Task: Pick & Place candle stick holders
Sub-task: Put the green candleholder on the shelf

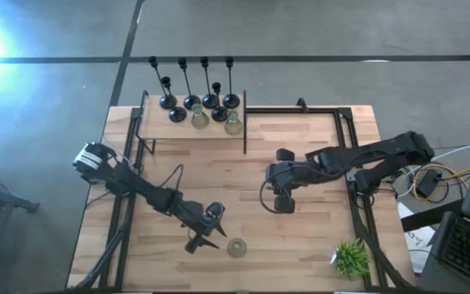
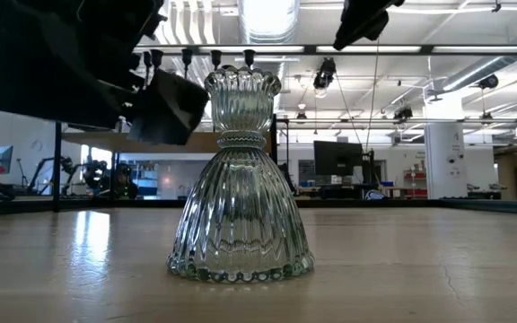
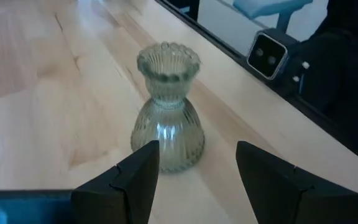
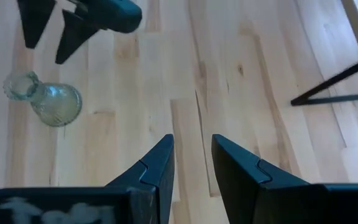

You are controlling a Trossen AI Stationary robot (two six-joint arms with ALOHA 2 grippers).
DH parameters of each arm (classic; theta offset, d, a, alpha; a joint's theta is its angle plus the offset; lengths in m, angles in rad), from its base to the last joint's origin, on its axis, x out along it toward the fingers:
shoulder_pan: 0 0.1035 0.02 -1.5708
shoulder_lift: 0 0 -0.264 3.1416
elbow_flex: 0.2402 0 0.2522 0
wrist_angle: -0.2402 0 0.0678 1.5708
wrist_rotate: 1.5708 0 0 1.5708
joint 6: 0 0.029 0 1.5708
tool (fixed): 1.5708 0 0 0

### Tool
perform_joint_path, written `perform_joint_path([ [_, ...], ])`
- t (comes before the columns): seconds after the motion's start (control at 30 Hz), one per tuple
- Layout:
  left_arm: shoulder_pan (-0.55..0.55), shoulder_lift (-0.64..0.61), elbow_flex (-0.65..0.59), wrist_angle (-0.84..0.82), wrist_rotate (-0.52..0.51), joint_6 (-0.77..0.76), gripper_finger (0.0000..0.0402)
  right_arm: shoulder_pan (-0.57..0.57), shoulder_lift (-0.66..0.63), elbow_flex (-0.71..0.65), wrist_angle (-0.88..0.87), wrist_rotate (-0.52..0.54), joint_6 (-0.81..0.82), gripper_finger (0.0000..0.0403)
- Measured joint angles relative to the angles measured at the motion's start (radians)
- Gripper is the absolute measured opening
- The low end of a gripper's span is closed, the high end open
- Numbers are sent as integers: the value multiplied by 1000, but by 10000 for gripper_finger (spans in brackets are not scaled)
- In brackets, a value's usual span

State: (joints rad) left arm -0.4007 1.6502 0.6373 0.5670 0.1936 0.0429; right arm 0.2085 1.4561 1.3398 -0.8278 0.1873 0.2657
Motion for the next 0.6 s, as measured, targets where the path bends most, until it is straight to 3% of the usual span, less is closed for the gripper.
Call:
perform_joint_path([
  [0.1, 2, 24, 11, 16, 0, -9, 216, 1, -23, -26, 10, 0, -1, 100],
  [0.3, 4, 114, 24, 255, 63, -48, 215, 0, -57, -62, 17, 7, -28, 100],
  [0.6, 24, 229, 90, 273, 101, -62, 215, 0, -74, -60, 52, 23, -64, 100],
])
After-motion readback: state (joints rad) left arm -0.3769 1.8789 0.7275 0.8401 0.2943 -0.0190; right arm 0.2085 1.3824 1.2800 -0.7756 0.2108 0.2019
